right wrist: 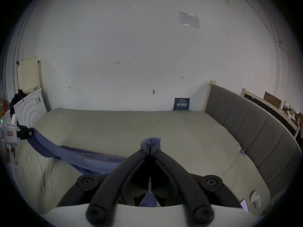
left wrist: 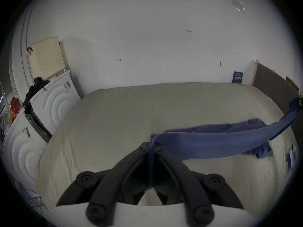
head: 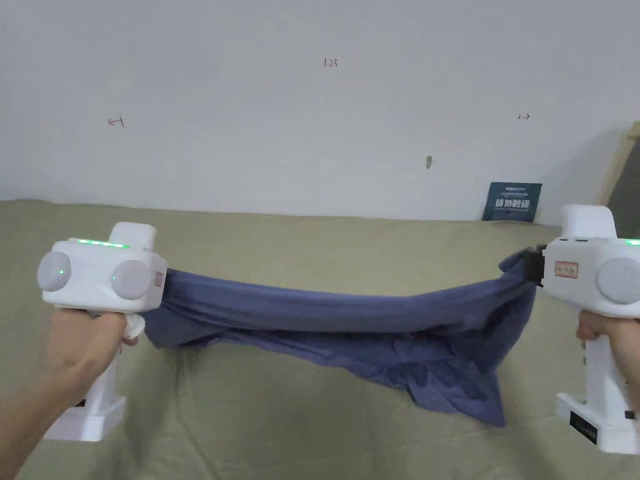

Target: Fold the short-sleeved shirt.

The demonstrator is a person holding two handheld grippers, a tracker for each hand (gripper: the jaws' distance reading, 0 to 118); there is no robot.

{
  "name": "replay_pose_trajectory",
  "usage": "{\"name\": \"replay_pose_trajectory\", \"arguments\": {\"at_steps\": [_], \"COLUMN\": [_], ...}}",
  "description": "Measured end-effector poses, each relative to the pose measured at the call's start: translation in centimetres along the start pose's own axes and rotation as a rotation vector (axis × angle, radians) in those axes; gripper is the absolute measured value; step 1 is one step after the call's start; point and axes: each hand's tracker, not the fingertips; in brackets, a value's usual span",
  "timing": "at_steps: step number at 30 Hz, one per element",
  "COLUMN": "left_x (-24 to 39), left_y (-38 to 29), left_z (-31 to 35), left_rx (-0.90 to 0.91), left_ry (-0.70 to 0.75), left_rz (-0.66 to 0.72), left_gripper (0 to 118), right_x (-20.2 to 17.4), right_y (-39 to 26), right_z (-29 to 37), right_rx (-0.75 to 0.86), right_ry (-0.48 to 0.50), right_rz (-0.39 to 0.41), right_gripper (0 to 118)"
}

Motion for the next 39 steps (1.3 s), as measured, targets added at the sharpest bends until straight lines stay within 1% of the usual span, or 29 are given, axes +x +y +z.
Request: {"name": "replay_pose_trajectory", "arguments": {"at_steps": [2,3,4,6,7,10,11,13,17,19,24,25,27,32,39], "left_x": [-0.4,-0.6,-0.8,-1.2,-1.3,-1.6,-1.7,-2.1,-3.2,-3.9,-5.5,-5.7,-6.1,-6.5,-6.0], "left_y": [-2.4,-3.9,-5.0,-7.6,-8.7,-12.5,-13.8,-16.3,-20.7,-22.5,-26.2,-26.6,-27.4,-28.9,-29.3], "left_z": [1.9,2.9,3.7,5.7,6.5,9.1,10.0,11.7,14.6,15.4,17.9,18.3,19.1,19.4,18.0], "left_rx": [-0.006,-0.005,-0.008,-0.01,-0.014,-0.037,-0.038,-0.057,-0.08,-0.102,-0.138,-0.145,-0.149,-0.174,-0.22], "left_ry": [-0.004,-0.005,-0.007,-0.016,-0.026,-0.056,-0.057,-0.078,-0.1,-0.114,-0.138,-0.142,-0.145,-0.151,-0.156], "left_rz": [-0.012,-0.008,-0.005,0.003,0.003,0.002,-0.005,-0.022,0.013,0.024,0.045,0.047,0.048,0.052,0.056], "left_gripper": [5,5,5,5,5,5,5,5,5,5,5,5,5,5,5], "right_x": [-0.2,-1.2,-1.4,-1.8,-1.2,-1.8,-0.6,-0.6,-0.2,-0.4,0.0,0.2,0.3,0.3,-0.4], "right_y": [-2.5,-4.1,-5.1,-8.5,-9.8,-14.1,-15.4,-17.5,-21.4,-23.3,-27.1,-27.7,-28.6,-29.5,-29.8], "right_z": [2.0,5.0,6.0,8.6,9.4,13.0,13.0,14.7,18.3,20.2,24.1,24.6,25.6,26.1,24.1], "right_rx": [-0.018,-0.017,-0.024,-0.049,-0.073,-0.105,-0.122,-0.144,-0.173,-0.198,-0.236,-0.246,-0.254,-0.268,-0.297], "right_ry": [0.009,0.003,0.005,0.014,0.031,0.043,0.053,0.06,0.074,0.079,0.07,0.073,0.069,0.068,0.062], "right_rz": [-0.002,0.013,0.016,-0.013,-0.021,-0.02,-0.028,-0.036,-0.071,-0.05,-0.067,-0.089,-0.1,-0.088,-0.067], "right_gripper": [0,0,0,0,0,0,0,0,0,0,0,0,0,0,0]}}
